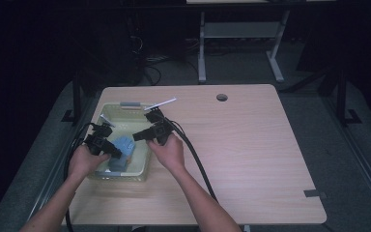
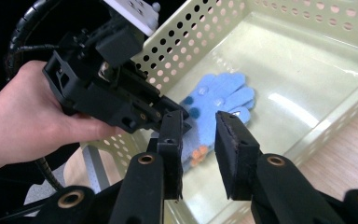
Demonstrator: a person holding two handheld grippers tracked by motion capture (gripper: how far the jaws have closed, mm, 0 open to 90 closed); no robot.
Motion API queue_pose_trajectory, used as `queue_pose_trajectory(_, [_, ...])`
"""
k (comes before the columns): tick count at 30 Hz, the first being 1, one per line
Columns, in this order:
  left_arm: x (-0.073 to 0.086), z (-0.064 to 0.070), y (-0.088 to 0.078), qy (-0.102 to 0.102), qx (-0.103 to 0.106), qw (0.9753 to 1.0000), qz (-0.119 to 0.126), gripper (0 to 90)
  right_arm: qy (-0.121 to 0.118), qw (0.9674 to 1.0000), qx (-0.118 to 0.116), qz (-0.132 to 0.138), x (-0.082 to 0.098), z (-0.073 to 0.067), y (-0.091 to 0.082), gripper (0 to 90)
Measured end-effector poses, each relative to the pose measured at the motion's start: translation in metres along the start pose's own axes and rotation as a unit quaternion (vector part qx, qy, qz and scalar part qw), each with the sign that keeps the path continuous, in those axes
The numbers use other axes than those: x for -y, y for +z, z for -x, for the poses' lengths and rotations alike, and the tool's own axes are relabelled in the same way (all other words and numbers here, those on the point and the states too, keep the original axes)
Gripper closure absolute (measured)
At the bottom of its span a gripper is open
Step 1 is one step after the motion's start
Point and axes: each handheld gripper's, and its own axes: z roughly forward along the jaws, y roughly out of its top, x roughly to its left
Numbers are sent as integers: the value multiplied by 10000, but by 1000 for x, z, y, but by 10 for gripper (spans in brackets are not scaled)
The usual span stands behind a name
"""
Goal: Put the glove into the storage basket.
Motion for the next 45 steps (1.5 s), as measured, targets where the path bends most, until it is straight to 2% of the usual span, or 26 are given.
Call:
queue_pose_trajectory(3, [0,1,-10,-130,119,9994,299,689,76,9999,-67,83,2,2,-5,712])
queue_pose_trajectory(6, [2,1,-19,-91,236,9981,553,621,121,9998,-79,96,3,7,-11,698])
queue_pose_trajectory(10, [4,3,-27,-53,383,9963,771,587,198,9996,-133,173,5,10,-19,668])
queue_pose_trajectory(12, [5,4,-29,-108,419,9947,934,570,204,9994,-167,206,6,12,-22,650])
queue_pose_trajectory(14, [5,3,-32,-162,544,9928,1051,560,215,9993,-188,226,7,14,-25,629])
queue_pose_trajectory(15, [5,1,-35,-78,546,9932,1029,553,231,9993,-202,226,7,16,-27,623])
queue_pose_trajectory(17, [6,2,-38,-75,601,9909,1201,544,236,9991,-225,269,8,18,-29,613])
queue_pose_trajectory(20, [7,3,-41,-14,658,9893,1299,527,203,9992,-210,256,9,21,-34,611])
queue_pose_trajectory(21, [7,3,-43,-18,720,9877,1388,523,219,9992,-207,254,10,22,-35,609])
queue_pose_trajectory(24, [6,6,-46,3,813,9855,1488,517,217,9991,-211,312,11,25,-41,601])
queue_pose_trajectory(26, [6,8,-49,14,908,9827,1612,517,223,9989,-222,351,11,27,-44,591])
queue_pose_trajectory(33, [1,17,-52,50,1093,9772,1821,491,295,9983,-251,438,15,36,-56,528])
queue_pose_trajectory(42, [-4,33,-53,195,1150,9738,1954,459,472,9968,-333,546,22,50,-72,462])
queue_pose_trajectory(45, [-5,35,-54,189,1208,9716,2024,450,464,9968,-302,575,24,53,-79,451])
